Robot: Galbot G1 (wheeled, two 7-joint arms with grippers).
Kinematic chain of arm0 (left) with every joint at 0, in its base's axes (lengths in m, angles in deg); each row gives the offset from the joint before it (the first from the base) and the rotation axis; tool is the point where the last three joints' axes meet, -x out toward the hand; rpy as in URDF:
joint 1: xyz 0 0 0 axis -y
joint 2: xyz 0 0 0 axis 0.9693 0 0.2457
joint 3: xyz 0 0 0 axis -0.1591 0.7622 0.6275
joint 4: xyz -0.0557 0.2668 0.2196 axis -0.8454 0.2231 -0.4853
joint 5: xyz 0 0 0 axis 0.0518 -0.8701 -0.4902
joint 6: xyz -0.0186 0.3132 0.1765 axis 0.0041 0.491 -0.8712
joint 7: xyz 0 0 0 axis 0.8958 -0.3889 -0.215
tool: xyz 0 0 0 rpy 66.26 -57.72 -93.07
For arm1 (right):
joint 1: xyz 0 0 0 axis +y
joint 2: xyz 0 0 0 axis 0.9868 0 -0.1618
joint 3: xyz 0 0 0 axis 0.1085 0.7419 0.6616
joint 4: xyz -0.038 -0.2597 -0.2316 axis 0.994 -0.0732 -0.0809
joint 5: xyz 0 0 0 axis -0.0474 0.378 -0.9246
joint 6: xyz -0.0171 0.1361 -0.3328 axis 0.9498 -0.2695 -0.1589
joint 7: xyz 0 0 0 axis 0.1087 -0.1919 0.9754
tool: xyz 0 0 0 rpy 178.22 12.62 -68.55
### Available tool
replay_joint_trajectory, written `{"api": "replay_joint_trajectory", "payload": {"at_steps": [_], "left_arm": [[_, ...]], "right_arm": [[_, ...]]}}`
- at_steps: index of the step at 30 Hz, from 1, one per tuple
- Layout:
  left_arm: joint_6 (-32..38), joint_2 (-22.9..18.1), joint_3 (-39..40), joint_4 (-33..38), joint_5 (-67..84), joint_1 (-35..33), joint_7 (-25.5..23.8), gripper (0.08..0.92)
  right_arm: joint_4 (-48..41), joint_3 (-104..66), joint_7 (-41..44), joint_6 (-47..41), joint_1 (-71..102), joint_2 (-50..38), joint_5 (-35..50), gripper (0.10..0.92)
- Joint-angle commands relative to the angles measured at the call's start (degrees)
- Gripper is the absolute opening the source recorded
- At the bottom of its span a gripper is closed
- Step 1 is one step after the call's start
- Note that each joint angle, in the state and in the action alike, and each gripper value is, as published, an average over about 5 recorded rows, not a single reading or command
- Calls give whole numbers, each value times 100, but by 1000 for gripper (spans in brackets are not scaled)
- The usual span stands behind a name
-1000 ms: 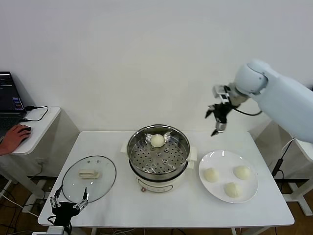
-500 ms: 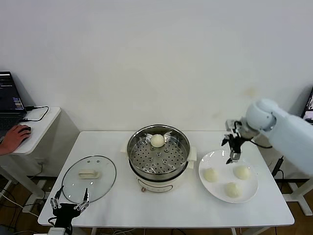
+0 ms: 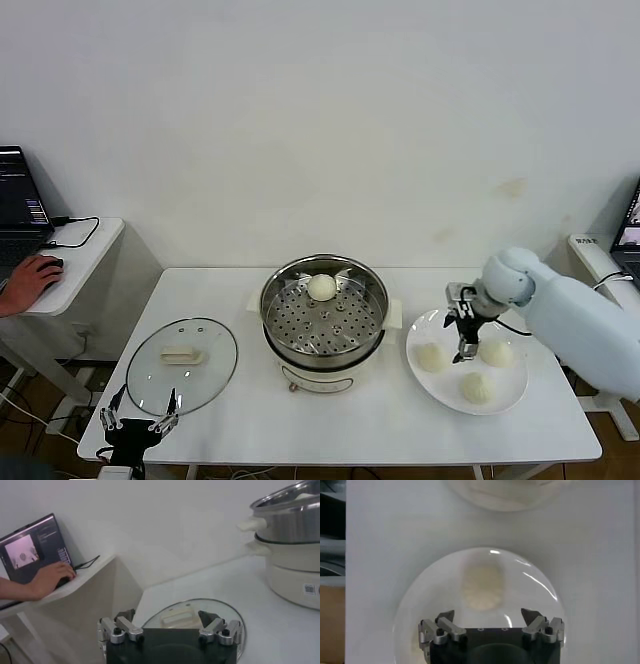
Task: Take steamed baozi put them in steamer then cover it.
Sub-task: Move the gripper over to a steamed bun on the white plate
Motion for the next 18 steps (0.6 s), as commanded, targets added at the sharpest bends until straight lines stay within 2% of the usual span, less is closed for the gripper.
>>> {"api": "replay_joint_trajectory", "payload": {"at_steps": [1, 18], "left_arm": [[0, 2, 1, -54, -8, 4, 4, 823], [-12, 41, -48, -175, 0, 74, 13, 823]], "right_arm": [[-290, -206, -184, 154, 359, 408, -385, 823], [-548, -231, -378, 304, 453, 565, -629, 823]]}}
